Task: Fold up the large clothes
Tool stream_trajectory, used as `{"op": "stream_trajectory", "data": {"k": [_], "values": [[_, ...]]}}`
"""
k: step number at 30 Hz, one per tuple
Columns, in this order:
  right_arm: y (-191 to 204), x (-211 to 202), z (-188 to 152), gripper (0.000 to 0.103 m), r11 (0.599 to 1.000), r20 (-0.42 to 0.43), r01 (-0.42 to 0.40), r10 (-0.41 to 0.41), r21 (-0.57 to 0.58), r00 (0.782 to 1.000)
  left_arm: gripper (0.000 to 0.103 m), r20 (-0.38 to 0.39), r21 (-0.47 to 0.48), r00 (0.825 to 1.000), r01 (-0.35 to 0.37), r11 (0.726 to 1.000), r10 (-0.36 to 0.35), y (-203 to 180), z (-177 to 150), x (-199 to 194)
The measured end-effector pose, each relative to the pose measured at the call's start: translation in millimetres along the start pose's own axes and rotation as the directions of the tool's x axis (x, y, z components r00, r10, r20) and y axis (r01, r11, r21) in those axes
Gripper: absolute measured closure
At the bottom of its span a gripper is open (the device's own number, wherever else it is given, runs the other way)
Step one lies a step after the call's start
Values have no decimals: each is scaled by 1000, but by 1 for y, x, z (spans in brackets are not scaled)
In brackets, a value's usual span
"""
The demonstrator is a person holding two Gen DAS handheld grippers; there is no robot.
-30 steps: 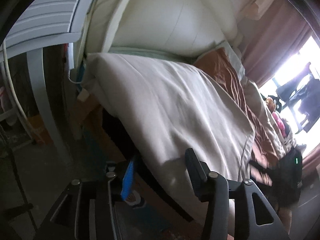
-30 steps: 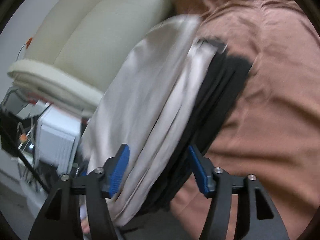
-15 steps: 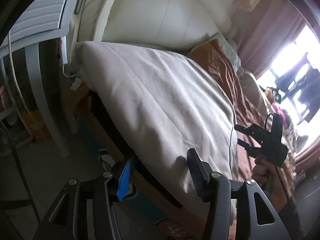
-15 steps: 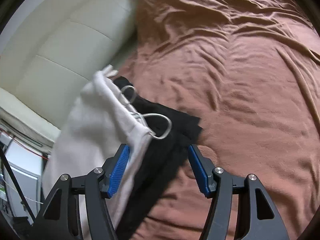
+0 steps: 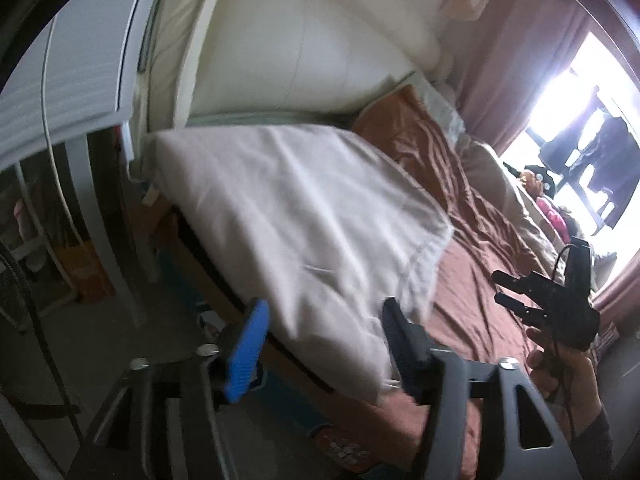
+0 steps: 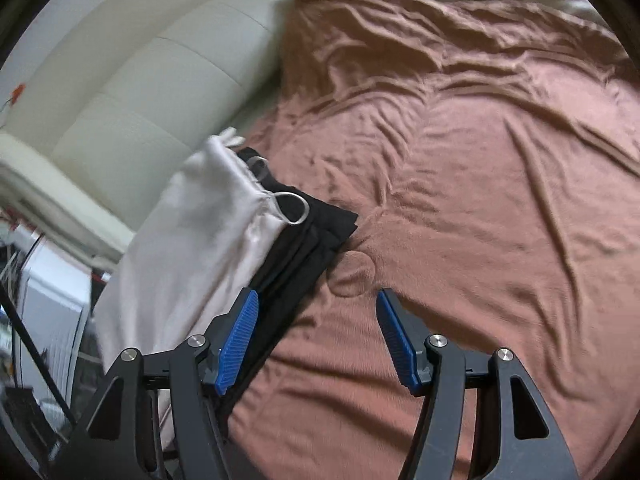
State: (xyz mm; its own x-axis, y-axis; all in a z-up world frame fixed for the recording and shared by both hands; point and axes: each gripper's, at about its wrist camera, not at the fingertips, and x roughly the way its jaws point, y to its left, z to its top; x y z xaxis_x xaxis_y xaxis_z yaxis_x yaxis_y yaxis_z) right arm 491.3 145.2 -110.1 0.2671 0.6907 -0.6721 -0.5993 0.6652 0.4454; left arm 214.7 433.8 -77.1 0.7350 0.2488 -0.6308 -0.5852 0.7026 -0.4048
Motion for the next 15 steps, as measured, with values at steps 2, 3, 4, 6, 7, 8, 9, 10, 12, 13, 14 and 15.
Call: {"op": "stream_trajectory", "data": {"k": [2, 3, 4, 6, 7, 8, 9, 10, 12, 13, 14, 15], "values": [[4, -34, -6, 28, 999, 30, 0, 1, -35, 1000, 19, 18, 20, 1000, 9, 1000, -10, -12, -3, -11], [5, -49, -10, 25, 999, 49, 6, -4, -51, 999, 16, 30, 32, 999, 15, 999, -16, -18, -4, -19], [5, -65, -16, 21, 998, 65, 14, -10, -64, 998, 16, 40, 44, 999, 17, 999, -19, -25, -6, -25], [5, -93, -28, 21, 996, 87, 37, -31, -76, 996, 10, 57, 62, 998, 19, 998, -23, -39, -8, -37], [5, -102, -33, 21, 996, 95, 48, -40, -78, 995, 8, 63, 68, 998, 23, 997, -28, -44, -9, -42], [4, -114, -38, 19, 995, 108, 61, -52, -82, 993, 5, 70, 74, 997, 33, 997, -39, -49, -11, -48], [4, -128, -46, 18, 993, 125, 79, -67, -90, 990, 3, 70, 80, 996, 49, 996, -55, -54, -13, -54], [5, -138, -51, 16, 992, 135, 87, -74, -95, 988, 2, 66, 87, 995, 64, 994, -70, -60, -15, -59], [4, -159, -63, 13, 988, 171, 109, -89, -108, 981, 1, 73, 113, 993, 85, 990, -93, -71, -19, -70], [3, -171, -71, 8, 986, 189, 121, -99, -112, 977, 1, 78, 125, 992, 88, 988, -98, -76, -22, -75], [6, -181, -79, 0, 985, 198, 131, -107, -113, 974, 0, 78, 137, 991, 96, 986, -107, -81, -24, -80], [6, -193, -87, 0, 984, 210, 138, -113, -109, 971, 0, 79, 148, 989, 112, 983, -124, -86, -28, -86]]}}
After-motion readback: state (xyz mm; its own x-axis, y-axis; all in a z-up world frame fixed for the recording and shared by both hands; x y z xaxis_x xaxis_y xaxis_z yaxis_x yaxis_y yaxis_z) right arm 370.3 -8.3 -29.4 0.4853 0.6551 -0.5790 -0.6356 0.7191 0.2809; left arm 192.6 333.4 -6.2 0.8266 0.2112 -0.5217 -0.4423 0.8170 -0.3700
